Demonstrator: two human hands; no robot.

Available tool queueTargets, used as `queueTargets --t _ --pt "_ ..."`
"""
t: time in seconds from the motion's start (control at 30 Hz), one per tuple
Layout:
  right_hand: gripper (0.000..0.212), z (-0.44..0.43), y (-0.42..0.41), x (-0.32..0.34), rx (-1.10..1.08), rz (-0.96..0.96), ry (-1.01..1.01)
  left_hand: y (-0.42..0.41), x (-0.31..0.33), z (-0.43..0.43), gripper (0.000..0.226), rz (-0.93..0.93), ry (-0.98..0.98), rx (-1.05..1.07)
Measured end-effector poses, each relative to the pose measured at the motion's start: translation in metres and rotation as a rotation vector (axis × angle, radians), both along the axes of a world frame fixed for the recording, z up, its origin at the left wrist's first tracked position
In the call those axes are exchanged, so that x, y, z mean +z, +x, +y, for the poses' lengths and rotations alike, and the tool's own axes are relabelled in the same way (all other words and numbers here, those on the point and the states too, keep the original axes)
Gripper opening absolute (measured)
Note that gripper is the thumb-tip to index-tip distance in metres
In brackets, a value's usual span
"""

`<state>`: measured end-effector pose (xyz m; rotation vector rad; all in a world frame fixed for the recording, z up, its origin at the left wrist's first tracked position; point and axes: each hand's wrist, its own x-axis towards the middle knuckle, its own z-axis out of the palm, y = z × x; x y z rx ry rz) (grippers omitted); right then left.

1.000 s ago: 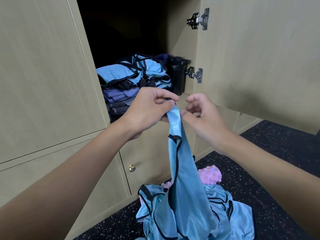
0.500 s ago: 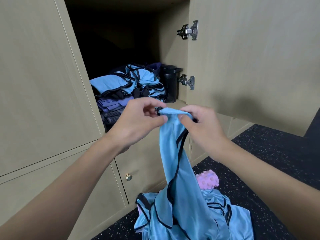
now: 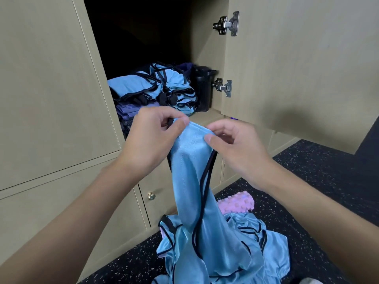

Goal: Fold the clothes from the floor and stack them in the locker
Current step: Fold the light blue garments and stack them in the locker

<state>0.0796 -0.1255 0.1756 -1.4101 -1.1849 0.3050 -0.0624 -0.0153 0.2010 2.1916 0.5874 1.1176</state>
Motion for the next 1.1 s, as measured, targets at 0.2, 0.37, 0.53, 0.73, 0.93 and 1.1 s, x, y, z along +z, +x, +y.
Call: queueTargets --t 0.2,0.37,0.53,0.73,0.93,1.1 --pt "0.021 0.003 -0.003 0.003 -0.112 0.047 0.024 -0.001 0.003 0.001 0.013 0.106 -0.023 -0.093" --pt "0.026 0.006 -0.005 0.001 -0.052 0.106 0.027 0.000 0.002 0.002 0.023 0.130 -0.057 -0.130" --pt "0.019 0.010 -0.011 -0.006 -0.031 0.061 -0.078 0.001 0.003 0.002 0.021 0.009 -0.071 -0.131" --pt "0.017 0.010 -0.019 -0.006 -0.061 0.110 -0.024 -0.001 -0.003 0.000 0.013 -0.074 -0.186 -0.045" --pt "0.008 0.012 -0.029 -0.006 -0.022 0.125 -0.009 0.002 -0.001 -0.011 0.028 0.042 -0.155 -0.086" --pt "0.025 0.012 -0.032 -0.009 0.078 0.160 -0.045 0.002 0.002 -0.010 0.019 -0.090 -0.147 -0.052"
